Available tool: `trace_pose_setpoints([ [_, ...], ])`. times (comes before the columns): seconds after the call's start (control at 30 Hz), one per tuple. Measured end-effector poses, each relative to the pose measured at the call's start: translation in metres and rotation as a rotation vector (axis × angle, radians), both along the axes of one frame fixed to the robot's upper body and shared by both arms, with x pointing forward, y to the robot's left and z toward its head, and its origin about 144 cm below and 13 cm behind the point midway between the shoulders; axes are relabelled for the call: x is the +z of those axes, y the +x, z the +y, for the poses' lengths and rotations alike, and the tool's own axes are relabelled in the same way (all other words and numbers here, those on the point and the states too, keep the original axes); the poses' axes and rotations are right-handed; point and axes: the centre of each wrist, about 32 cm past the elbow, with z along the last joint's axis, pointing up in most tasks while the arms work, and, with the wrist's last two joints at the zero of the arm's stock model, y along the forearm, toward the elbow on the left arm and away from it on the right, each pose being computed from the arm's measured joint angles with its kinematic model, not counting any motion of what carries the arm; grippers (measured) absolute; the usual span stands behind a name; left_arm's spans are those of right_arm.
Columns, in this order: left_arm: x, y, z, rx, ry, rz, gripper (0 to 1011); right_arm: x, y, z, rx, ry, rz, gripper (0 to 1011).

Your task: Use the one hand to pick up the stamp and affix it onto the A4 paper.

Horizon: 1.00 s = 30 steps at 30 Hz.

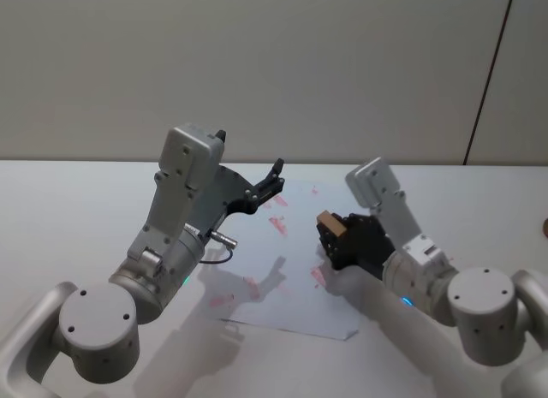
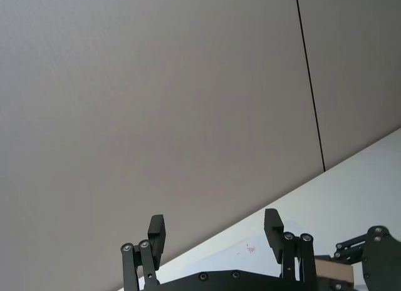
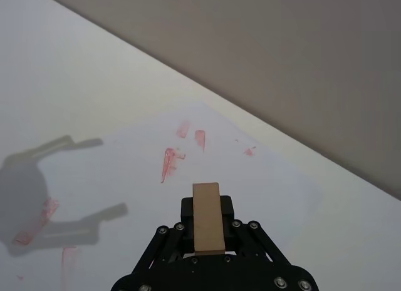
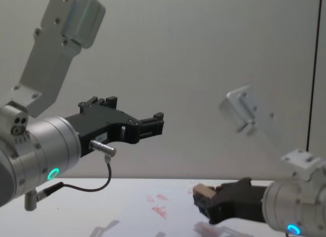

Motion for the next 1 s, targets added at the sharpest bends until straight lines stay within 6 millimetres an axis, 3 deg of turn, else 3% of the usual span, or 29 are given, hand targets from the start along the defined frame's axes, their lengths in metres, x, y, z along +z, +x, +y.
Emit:
trace_pose_setpoints([
  [0.4, 0.0, 0.0, 0.0, 0.0, 0.0, 0.0, 1003, -0.017, 0.006, 0.013, -0.016, -0.045, 0.065, 221],
  [1.0, 0.0, 0.0, 0.0, 0.0, 0.0, 0.0, 1003, -0.025, 0.003, 0.021, -0.083, -0.016, 0.116, 221],
])
